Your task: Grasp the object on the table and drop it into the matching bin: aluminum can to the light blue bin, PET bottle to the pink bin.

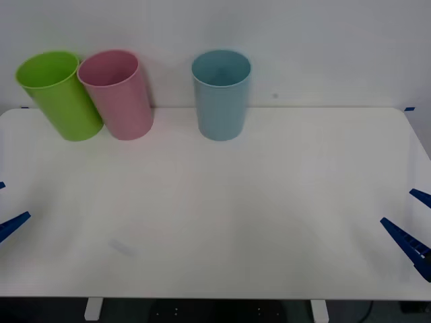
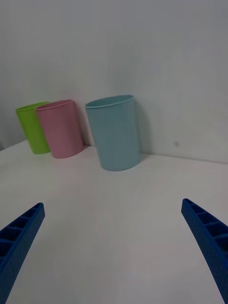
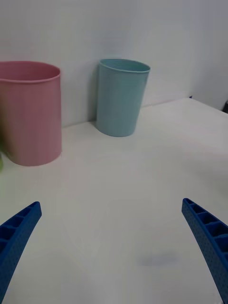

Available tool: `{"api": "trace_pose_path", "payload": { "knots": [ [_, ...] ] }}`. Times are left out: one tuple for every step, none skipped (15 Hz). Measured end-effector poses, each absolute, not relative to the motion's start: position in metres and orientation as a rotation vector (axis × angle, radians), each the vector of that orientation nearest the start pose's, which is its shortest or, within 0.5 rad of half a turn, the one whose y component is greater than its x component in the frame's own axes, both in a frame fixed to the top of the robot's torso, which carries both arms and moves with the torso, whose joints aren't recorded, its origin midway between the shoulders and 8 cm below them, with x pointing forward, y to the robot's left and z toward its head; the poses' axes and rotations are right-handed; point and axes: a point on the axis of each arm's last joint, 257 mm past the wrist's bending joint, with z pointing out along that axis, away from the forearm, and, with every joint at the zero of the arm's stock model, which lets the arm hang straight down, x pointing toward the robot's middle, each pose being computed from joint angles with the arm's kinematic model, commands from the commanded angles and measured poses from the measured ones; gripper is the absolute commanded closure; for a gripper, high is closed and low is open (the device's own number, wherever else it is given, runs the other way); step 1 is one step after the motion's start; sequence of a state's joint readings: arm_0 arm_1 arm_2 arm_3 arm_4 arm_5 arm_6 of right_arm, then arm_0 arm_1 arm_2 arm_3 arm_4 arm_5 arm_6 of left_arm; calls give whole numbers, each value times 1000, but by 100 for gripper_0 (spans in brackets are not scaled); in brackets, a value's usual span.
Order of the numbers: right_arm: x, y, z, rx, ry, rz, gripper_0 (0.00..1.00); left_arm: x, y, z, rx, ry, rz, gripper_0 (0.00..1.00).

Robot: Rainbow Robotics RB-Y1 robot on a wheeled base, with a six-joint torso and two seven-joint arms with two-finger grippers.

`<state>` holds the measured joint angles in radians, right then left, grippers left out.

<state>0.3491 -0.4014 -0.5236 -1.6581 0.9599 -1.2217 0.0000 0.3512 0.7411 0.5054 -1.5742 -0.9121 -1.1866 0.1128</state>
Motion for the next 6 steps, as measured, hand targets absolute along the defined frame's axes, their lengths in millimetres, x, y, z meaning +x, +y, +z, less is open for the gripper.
{"api": "trace_pose_path", "payload": {
  "knots": [
    [342, -330, -169, -465, 1441, 567, 0, 347, 392, -155, 578, 1638, -528, 0],
    [342, -330, -169, -465, 1441, 567, 0, 344, 392, -157, 582, 1643, -525, 0],
    [342, -330, -169, -465, 1441, 567, 0, 342, 393, -158, 583, 1648, -524, 0],
    [342, -330, -169, -465, 1441, 567, 0, 340, 393, -159, 586, 1650, -525, 0],
    [342, -330, -169, -465, 1441, 567, 0, 340, 392, -160, 586, 1651, -527, 0],
    [342, -330, -169, -465, 1441, 567, 0, 340, 392, -161, 586, 1652, -528, 0]
  ]
}}
